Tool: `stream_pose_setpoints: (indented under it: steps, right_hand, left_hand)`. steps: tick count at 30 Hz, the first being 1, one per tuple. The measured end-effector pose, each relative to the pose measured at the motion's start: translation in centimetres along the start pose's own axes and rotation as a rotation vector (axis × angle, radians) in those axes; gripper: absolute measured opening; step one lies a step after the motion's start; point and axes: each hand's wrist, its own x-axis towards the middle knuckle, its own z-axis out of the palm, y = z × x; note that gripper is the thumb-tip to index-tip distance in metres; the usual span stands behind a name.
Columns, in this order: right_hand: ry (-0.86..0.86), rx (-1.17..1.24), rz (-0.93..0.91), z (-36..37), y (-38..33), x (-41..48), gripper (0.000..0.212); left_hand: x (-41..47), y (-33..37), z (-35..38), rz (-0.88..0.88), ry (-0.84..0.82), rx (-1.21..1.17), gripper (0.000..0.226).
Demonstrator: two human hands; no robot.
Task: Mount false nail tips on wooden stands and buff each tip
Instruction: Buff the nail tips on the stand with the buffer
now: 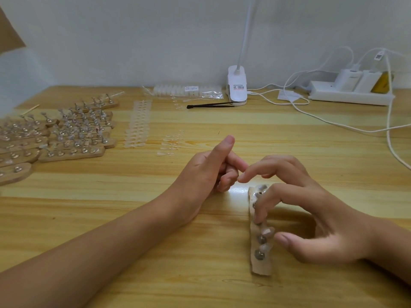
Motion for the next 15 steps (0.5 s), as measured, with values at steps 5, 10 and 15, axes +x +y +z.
stream_pose_setpoints:
  steps: [5, 10, 15]
  right_hand:
    - [-0.077, -0.189, -0.120, 0.4, -0.7, 0.1, 0.021]
    - [-0.032, -0.371, -0.278, 1.0, -0.8, -0.1, 0.018]
    - [0.137, -0.475, -0.404, 1.4, -1.3, -0.3, 0.024]
  left_hand:
    - [-0.3, -0.4, 0.3, 0.097, 0.017, 0.150, 0.039]
    - [-0.6, -0.6, 0.6, 0.094, -0.017, 0.438, 0.024]
    - [-0.6, -0.8, 0.8, 0.111, -0.014, 0.503, 0.026]
